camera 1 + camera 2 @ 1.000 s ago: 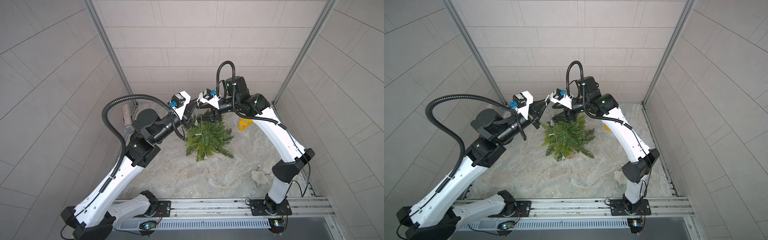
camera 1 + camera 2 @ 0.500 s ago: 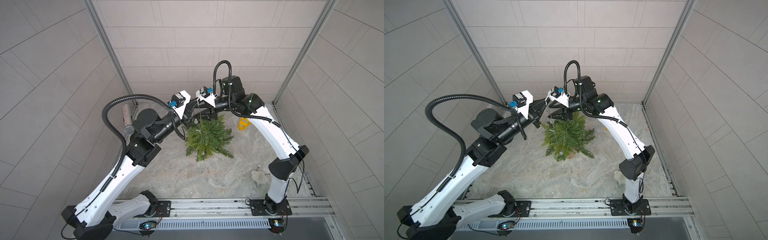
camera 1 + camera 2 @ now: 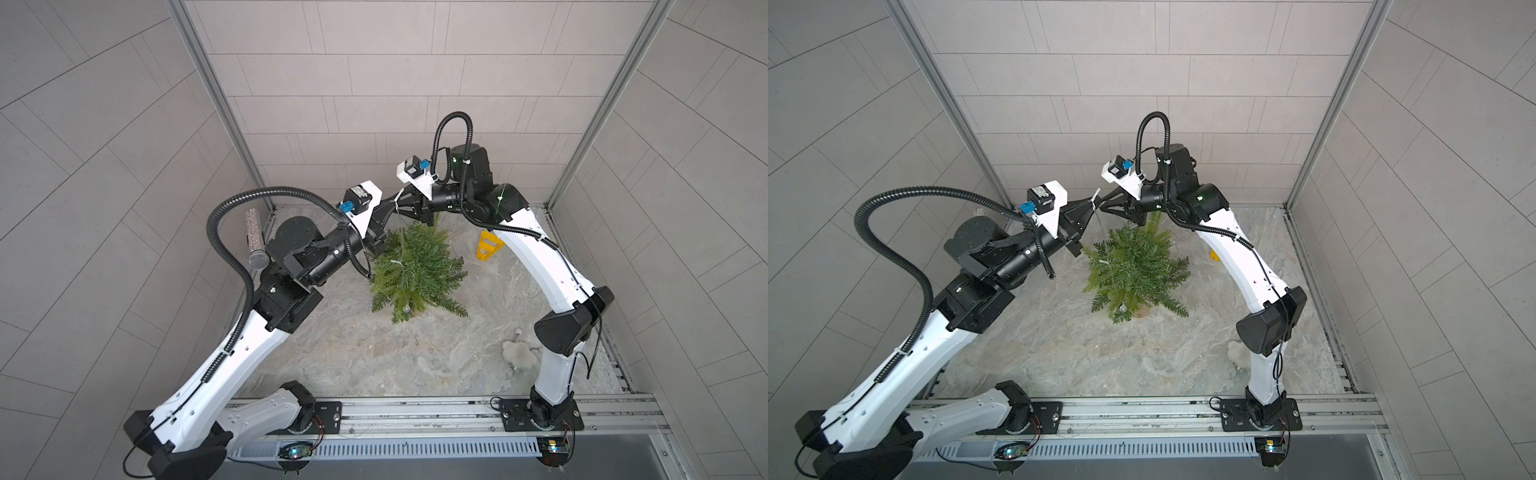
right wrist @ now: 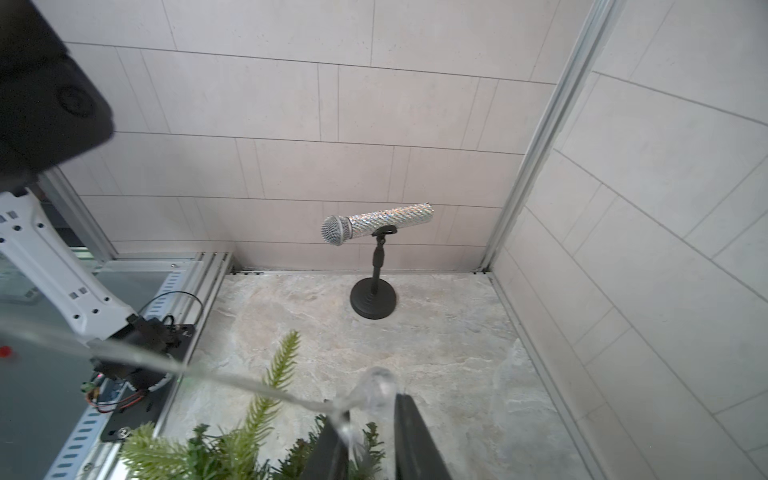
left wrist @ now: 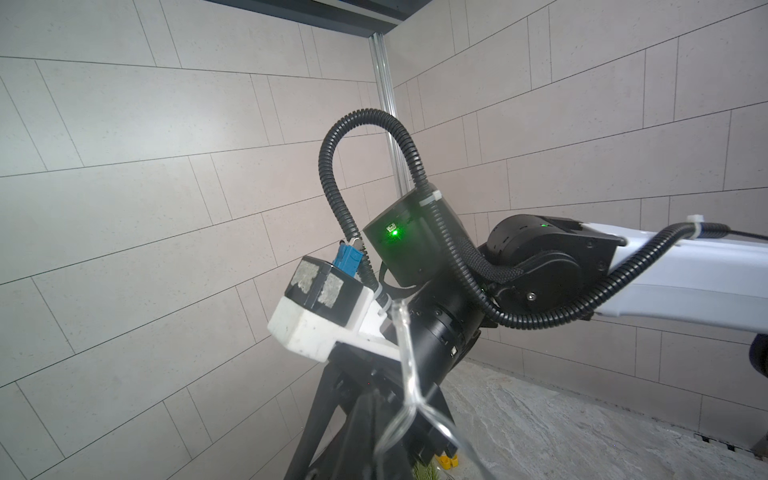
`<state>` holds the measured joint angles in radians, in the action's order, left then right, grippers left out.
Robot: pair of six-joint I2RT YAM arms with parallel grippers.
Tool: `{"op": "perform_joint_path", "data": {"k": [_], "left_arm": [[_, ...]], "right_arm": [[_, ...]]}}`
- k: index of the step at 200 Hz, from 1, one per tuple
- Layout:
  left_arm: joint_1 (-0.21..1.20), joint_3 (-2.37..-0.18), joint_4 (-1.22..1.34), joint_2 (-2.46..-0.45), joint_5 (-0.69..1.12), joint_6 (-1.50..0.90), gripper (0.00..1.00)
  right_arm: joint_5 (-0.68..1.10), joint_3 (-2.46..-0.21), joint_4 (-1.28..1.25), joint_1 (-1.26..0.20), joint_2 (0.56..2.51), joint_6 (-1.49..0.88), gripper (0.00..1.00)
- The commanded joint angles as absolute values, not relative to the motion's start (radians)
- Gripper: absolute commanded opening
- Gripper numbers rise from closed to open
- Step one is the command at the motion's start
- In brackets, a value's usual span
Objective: Remove string lights from the small christmas tree
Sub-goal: Remove the light string from the Christmas tree.
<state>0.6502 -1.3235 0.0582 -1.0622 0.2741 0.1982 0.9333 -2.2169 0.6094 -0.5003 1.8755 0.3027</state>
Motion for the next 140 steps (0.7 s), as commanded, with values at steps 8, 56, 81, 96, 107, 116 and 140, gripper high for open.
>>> {"op": "perform_joint_path", "data": {"k": [8,56,81,96,107,116,140], "left_arm": [[0.653,-1.318,0.104,-1.065,0.317,0.174,0.00],[0.653,-1.319,0.109,-1.087,0.354,0.145,0.00],[0.653,-1.313,0.108,-1.088,0.361,0.134,0.00],[0.653,-1.310,0.108,-1.088,0.366,0.130,0.00],[0.653,-1.310,0.107,-1.089,0.375,0.126,0.00],[0.653,-1.311,0.106,-1.091,0.381,0.124,0.00],[0.653,-1.313,0.106,-1.094,0.393,0.117,0.00]], "right_arm": [[0.844,-2.211,0.582,-0.459,1.857,0.282,0.14],[0.743,-2.168,0.508,-0.437,1.822,0.251,0.02],[0.685,-2.148,0.491,-0.426,1.811,0.241,0.00],[0.647,-2.122,0.466,-0.419,1.796,0.231,0.00],[0.622,-2.102,0.449,-0.414,1.782,0.225,0.00],[0.602,-2.086,0.431,-0.410,1.770,0.220,0.00],[0.560,-2.048,0.391,-0.404,1.736,0.205,0.00]]}}
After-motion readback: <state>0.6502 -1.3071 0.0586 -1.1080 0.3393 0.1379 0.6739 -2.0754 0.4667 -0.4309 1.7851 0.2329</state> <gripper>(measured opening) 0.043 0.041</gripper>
